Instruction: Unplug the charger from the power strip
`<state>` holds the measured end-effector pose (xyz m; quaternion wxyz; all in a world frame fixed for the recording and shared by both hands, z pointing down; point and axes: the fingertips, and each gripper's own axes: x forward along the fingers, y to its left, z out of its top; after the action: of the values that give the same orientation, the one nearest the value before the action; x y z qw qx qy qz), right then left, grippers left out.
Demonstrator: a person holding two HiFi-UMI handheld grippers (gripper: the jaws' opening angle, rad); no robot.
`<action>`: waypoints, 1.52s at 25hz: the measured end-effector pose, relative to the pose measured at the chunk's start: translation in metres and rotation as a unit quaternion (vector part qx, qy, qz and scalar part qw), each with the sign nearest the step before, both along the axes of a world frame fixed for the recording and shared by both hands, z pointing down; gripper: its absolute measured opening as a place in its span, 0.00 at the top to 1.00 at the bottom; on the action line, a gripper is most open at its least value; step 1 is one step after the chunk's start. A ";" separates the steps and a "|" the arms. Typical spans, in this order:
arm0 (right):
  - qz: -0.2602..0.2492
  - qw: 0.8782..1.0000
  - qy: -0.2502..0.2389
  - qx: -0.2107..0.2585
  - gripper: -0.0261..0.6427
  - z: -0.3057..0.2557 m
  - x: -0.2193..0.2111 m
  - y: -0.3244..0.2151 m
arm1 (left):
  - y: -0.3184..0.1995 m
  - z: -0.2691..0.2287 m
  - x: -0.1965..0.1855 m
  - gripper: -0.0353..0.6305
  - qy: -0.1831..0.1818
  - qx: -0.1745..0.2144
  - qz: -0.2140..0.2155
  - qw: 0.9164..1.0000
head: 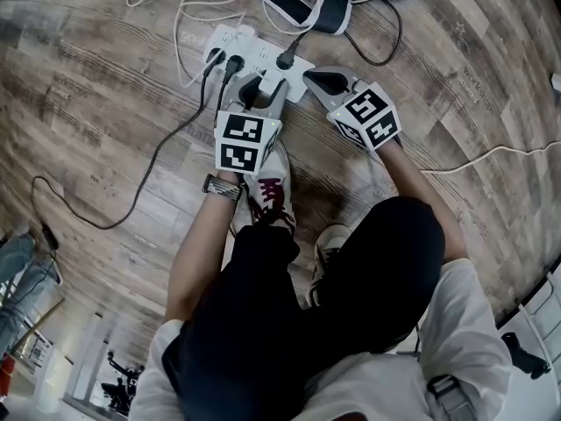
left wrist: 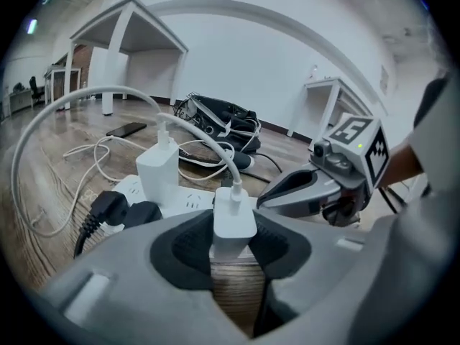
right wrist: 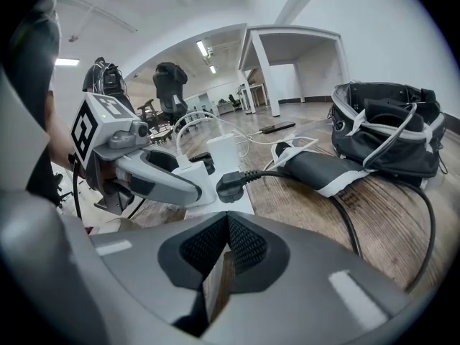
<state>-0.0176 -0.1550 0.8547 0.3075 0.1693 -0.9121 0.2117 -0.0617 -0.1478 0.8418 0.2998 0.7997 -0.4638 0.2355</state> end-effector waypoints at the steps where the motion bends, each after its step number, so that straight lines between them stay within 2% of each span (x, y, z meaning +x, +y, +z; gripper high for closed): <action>1: 0.001 1.000 0.000 0.000 0.96 0.000 0.000 0.000 | 0.000 0.000 0.000 0.73 -0.014 0.005 0.008 1.000; 7: 0.004 1.000 0.003 -0.001 0.96 0.001 0.000 0.000 | 0.001 -0.001 0.006 0.74 -0.085 0.020 0.043 0.995; 9: 0.007 1.000 0.001 -0.003 0.96 0.001 0.000 0.000 | 0.001 -0.001 0.007 0.74 -0.094 0.021 0.048 0.994; 14: 0.009 1.000 -0.002 -0.007 0.96 0.000 0.000 -0.001 | 0.001 0.000 0.001 0.74 -0.052 0.003 0.017 0.998; 16: 0.009 1.000 -0.001 -0.007 0.96 0.001 0.000 -0.001 | 0.001 0.000 0.000 0.74 -0.046 0.000 0.011 0.999; 25: 0.009 1.000 -0.003 -0.009 0.96 0.001 0.000 0.001 | 0.002 -0.001 0.003 0.74 -0.072 0.007 0.017 0.997; 29: 0.012 1.000 -0.004 -0.009 0.96 0.001 0.000 0.001 | 0.001 -0.012 0.002 0.74 -0.074 0.024 0.011 0.997; 33: 0.015 1.000 -0.005 -0.012 0.96 0.001 0.000 0.001 | 0.003 -0.019 0.003 0.74 -0.041 0.020 0.000 0.999; 38: 0.016 1.000 -0.004 -0.014 0.96 0.002 0.000 0.001 | 0.007 -0.017 -0.008 0.74 0.013 0.004 -0.041 0.999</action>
<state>-0.0179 -0.1540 0.8564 0.3028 0.1789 -0.9075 0.2298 -0.0694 -0.1411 0.8247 0.3122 0.7840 -0.4934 0.2109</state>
